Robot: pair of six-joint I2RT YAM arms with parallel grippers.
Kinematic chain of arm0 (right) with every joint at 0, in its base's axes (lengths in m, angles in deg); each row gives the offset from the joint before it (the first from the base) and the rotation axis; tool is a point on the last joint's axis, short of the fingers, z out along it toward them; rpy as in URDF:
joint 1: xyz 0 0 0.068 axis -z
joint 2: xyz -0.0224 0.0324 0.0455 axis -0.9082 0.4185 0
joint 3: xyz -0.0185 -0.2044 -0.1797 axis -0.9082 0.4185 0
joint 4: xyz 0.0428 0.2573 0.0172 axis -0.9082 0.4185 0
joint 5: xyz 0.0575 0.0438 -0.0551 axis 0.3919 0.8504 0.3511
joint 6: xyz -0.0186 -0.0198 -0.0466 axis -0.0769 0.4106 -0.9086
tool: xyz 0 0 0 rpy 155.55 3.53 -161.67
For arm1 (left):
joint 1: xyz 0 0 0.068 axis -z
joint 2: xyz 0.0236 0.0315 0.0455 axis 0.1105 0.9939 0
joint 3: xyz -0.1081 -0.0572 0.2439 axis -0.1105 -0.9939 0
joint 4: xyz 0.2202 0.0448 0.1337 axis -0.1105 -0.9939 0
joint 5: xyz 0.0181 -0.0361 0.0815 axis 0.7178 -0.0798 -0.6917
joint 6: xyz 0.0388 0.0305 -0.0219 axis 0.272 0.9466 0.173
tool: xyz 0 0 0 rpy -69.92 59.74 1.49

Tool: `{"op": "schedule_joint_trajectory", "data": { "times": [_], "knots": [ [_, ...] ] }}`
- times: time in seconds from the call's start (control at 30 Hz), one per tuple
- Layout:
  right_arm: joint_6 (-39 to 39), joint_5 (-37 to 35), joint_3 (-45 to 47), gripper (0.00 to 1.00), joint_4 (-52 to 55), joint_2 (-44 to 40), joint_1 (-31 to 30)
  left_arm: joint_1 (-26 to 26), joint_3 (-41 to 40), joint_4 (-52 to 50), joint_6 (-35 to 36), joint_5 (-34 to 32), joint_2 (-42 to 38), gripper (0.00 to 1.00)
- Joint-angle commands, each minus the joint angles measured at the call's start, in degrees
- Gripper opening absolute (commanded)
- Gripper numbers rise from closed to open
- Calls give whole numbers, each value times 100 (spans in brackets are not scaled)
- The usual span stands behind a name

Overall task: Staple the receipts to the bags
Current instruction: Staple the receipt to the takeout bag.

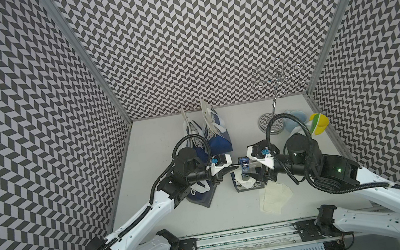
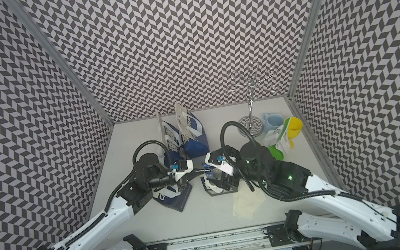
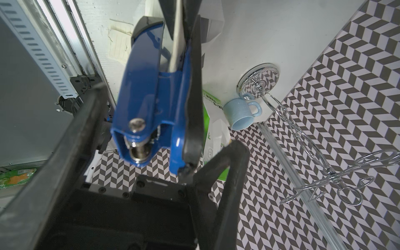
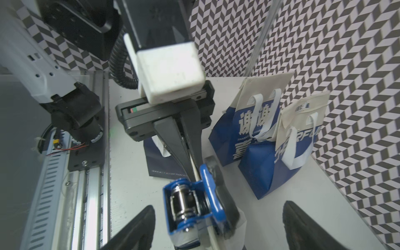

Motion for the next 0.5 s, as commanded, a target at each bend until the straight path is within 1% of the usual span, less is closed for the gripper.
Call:
{"op": "schedule_joint_trajectory", "data": {
  "times": [0.0,0.1,0.17,0.23,0.27,0.33,0.43,0.47],
  "knots": [
    [32,642,205,89,-301,251,0,37,414,256,217,272,-96,0],
    [143,782,309,87,-329,449,-7,50,463,233,259,272,-111,0],
    [207,739,420,85,-375,522,-15,59,501,211,305,270,-155,0],
    [281,594,540,79,-488,567,-18,59,520,198,338,268,-185,0],
    [304,544,566,74,-532,585,-18,58,524,202,340,268,-198,0],
    [374,526,556,54,-609,629,-17,65,544,204,332,263,-209,0],
    [456,641,526,30,-741,633,-9,85,529,203,307,263,-190,0],
    [464,713,507,24,-764,632,-9,98,518,211,297,267,-185,0]
  ]
}}
